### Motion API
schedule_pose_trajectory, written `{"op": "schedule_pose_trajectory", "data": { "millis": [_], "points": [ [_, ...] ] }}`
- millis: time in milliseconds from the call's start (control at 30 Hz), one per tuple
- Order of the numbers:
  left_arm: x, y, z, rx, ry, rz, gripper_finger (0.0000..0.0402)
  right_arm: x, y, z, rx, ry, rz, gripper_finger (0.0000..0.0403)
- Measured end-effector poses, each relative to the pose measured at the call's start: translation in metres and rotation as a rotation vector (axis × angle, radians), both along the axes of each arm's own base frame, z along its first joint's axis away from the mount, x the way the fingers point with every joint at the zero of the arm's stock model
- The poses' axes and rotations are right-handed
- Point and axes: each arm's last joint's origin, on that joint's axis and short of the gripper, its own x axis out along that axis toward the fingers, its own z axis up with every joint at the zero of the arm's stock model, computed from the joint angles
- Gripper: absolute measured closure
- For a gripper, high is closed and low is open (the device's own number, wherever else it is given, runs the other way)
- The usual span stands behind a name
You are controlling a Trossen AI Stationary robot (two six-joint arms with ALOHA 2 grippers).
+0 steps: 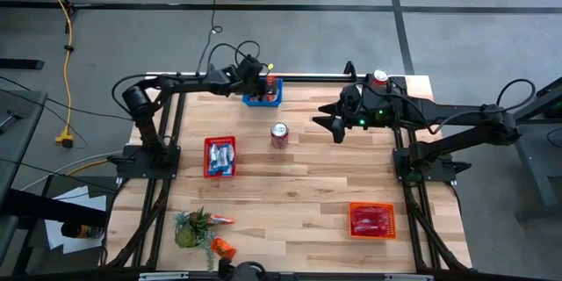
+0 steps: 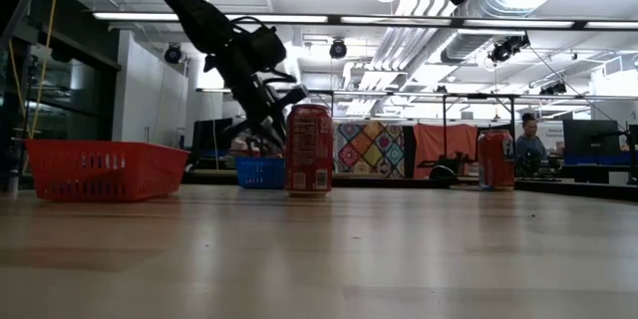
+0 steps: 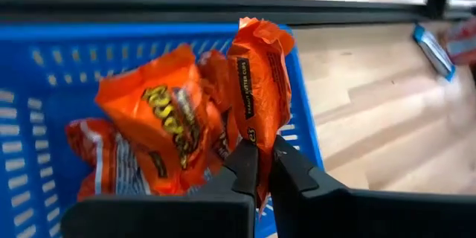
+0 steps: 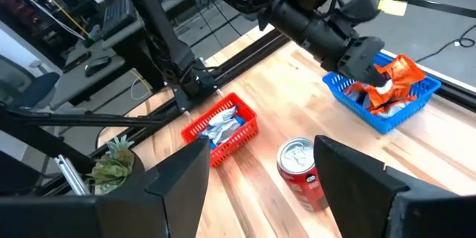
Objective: Sort candy
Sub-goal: Put the orange chocolate into the blue bin
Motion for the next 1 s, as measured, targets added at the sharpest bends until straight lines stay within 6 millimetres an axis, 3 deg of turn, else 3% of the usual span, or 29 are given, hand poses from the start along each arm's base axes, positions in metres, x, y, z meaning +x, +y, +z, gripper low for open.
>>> {"op": "schedule_pose_trajectory", "data": {
  "millis": [333,733,1000],
  "points": [
    [0.001,-0.002,-0.003,-0.065,-0.034,0.12,0.0381,0.0,0.0,0.0,-0.003,0.003,0.001,0.0167],
    [0.008,-0.009,0.0,-0.068,-0.064,0.102,0.0286,0.0,0.0,-0.001,-0.006,0.008,0.003,0.0167],
    [0.014,-0.008,0.016,-0.074,-0.221,0.008,0.0232,0.0,0.0,-0.001,-0.024,0.012,0.01,0.0167]
  ]
}}
